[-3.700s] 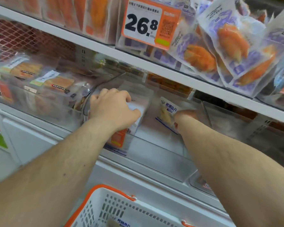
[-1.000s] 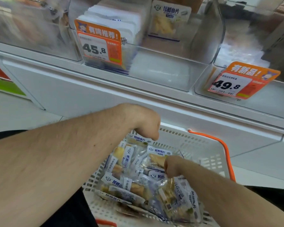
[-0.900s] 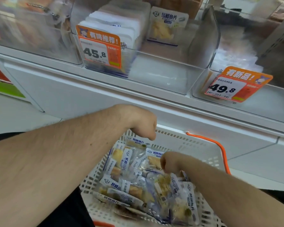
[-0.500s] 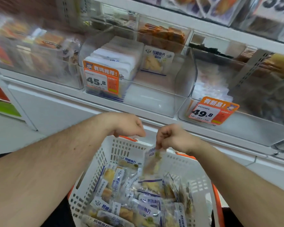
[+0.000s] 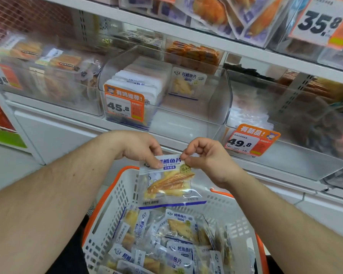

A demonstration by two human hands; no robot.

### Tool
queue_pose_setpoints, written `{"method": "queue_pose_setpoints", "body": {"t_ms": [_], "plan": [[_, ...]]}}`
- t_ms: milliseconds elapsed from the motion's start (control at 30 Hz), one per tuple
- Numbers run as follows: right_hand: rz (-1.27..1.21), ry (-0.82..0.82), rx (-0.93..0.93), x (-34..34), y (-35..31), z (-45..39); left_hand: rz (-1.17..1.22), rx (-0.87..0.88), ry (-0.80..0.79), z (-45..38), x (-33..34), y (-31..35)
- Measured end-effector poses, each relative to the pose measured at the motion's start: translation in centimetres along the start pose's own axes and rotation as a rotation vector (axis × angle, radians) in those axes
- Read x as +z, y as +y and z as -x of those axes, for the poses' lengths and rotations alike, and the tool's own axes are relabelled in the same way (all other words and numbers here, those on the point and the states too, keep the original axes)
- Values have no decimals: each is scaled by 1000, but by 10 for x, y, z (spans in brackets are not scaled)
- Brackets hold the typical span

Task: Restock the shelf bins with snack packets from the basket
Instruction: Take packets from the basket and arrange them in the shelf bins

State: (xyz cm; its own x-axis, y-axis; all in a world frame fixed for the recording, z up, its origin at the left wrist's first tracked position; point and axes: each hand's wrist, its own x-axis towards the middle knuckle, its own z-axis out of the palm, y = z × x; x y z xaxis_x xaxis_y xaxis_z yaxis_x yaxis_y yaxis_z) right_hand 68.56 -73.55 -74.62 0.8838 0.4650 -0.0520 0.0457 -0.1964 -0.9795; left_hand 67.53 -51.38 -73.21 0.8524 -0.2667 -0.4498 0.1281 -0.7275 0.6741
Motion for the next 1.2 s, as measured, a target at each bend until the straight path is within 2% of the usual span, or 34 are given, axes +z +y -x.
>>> {"method": "queue_pose_setpoints", "body": {"t_ms": [133,300,567,667,800,867,967,1100,1167,1200], "plan": [[13,88,-25,1,-3,0,137,-3,86,6,-10,-1],[-7,237,-14,2,-18,-2,237,152,302,13,-21,10],[61,318,105,0,-51,-12,334,386,682,16,-29,28],[161,442,33,-2,-70,-18,397,444,804,10,-31,31],[203,795,-220,-12,-88,-34,204,362,1061,0,-40,25],[166,871,-236,-13,-89,-48,23,255,1149,-3,-44,26],[100,896,-120,-11,-87,-82,-138,104,1149,-11,-44,27],[51,934,59,-10,-85,-127,-195,57,1140,-26,-46,25],[53,850,111,-18,-83,-147,-221,40,1152,-33,-51,22],[157,782,144,-23,-80,-156,-232,32,1160,-36,-53,21]]}}
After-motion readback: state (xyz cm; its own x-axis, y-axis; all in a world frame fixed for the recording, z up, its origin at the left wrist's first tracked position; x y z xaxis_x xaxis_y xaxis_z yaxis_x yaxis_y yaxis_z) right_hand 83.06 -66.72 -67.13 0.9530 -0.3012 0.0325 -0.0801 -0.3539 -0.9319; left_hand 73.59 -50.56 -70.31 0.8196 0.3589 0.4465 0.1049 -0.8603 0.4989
